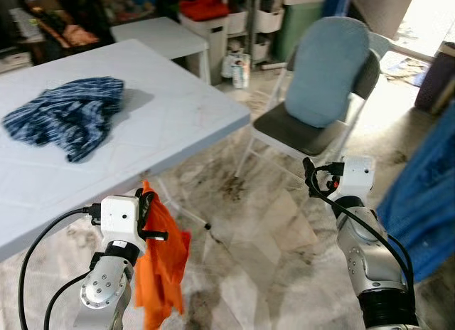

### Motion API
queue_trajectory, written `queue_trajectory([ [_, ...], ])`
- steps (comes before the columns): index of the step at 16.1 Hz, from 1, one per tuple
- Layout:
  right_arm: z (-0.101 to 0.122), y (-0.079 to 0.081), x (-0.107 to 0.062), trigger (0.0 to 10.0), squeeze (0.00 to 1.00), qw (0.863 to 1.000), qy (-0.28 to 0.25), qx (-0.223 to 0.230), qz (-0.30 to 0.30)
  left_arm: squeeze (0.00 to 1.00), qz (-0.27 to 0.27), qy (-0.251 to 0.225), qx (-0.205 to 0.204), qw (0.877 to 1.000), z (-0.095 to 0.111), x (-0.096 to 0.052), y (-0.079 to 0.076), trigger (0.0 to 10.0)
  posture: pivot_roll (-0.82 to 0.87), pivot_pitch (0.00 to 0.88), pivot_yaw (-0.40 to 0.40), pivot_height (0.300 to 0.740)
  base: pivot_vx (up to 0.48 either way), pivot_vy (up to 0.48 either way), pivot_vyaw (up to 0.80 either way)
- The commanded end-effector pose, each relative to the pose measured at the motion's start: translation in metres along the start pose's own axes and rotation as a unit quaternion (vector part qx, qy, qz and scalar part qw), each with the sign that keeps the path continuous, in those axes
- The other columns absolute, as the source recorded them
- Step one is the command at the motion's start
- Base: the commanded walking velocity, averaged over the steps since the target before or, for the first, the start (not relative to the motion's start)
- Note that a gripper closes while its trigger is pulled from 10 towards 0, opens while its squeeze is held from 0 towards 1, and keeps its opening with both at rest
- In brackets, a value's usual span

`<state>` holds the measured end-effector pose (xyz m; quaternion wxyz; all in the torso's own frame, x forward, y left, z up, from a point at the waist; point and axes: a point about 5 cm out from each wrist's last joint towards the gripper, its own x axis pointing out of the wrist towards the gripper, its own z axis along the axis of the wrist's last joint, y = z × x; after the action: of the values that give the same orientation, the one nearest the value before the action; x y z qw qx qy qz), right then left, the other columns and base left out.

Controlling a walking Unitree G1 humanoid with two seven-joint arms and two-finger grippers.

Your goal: Hang hanger

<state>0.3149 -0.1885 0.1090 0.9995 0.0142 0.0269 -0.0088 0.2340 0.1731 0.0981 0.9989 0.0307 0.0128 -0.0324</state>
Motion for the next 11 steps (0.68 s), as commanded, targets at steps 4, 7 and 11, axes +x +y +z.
queue_trajectory([
  [4, 0.0017, -0.0009, -0.0004, 10.0, 0.0, 1.0, -0.001, 0.002, 0.002, 0.0, -0.003, -0.003, 0.001, 1.0, 0.0023, 0.0009, -0.002, 10.0, -0.05, 0.0, -0.004, 0.74, 0.0, 0.0, -0.77],
  [7, 0.0026, -0.0012, -0.0002, 10.0, 0.0, 1.0, -0.002, 0.003, 0.0, 0.0, -0.002, -0.011, -0.004, 1.0, 0.0039, 0.0007, -0.0029, 10.0, -0.05, 0.0, -0.004, 0.74, 0.0, 0.0, -0.3],
  [11, 0.003, -0.001, 0.0002, 10.0, 0.0, 1.0, -0.001, 0.004, -0.001, 0.0, -0.007, -0.008, -0.035, 0.999, 0.0064, 0.0026, -0.0064, 10.0, -0.05, 0.0, -0.002, 0.74, 0.0, 0.0, -0.4],
])
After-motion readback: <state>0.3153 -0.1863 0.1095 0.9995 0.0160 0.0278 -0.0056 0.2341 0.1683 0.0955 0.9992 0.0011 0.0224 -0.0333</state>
